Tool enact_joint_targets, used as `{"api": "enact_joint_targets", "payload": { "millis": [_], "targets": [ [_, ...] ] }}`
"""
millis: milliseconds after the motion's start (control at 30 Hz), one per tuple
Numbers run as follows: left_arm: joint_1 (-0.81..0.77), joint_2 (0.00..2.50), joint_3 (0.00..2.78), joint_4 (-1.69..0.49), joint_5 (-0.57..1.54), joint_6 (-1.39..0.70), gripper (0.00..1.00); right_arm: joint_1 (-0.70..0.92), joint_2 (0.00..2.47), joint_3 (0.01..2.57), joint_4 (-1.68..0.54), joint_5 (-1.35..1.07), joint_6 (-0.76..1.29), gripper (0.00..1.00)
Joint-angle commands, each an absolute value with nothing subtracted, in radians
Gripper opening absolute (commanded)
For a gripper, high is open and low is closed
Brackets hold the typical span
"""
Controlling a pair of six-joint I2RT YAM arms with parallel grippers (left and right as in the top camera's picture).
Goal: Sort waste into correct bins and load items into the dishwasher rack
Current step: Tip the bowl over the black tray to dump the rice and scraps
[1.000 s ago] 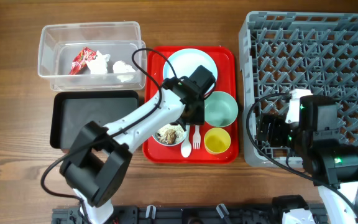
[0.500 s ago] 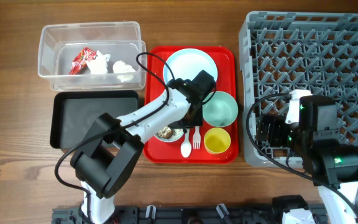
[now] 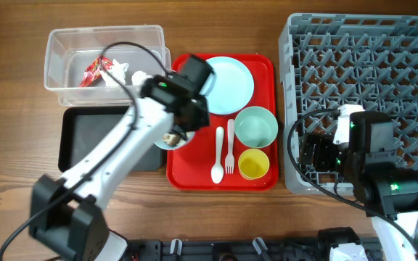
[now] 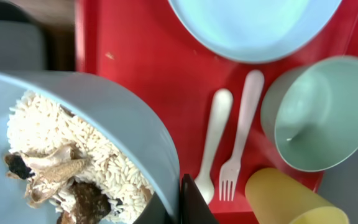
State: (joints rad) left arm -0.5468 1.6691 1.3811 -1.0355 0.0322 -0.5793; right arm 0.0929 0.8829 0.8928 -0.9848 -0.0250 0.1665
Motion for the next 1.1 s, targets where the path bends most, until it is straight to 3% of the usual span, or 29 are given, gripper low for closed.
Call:
{"api": "enact_joint_targets", "payload": {
  "millis": [0, 367, 533, 767, 1067],
  "targets": [
    [-0.395, 1.618, 1.404, -1.052, 0.187, -0.415, 0.04, 0.094, 0.885, 0.913, -0.988, -0.016, 0.160, 1.00],
    [0.236, 1.620, 1.128, -1.025, 0.986, 0.141, 0.04, 0.094, 0.885, 0.913, -0.988, -0.016, 0.159, 1.00],
    [0.432, 1.665, 1.010, -1.010, 1.228, 0.237, 0.04, 0.094, 0.885, 0.912, -0.989, -0.016, 0.160, 1.00],
    [0.496, 1.762, 0.984, -1.017, 1.565, 0.241, 0.04, 0.094, 0.885, 0.913, -0.989, -0.016, 0.160, 0.99],
    [0.496, 1.761, 0.984, -0.935, 1.515, 0.176, 0.04, 0.094, 0.885, 0.913, -0.990, -0.016, 0.159, 1.00]
  ]
}}
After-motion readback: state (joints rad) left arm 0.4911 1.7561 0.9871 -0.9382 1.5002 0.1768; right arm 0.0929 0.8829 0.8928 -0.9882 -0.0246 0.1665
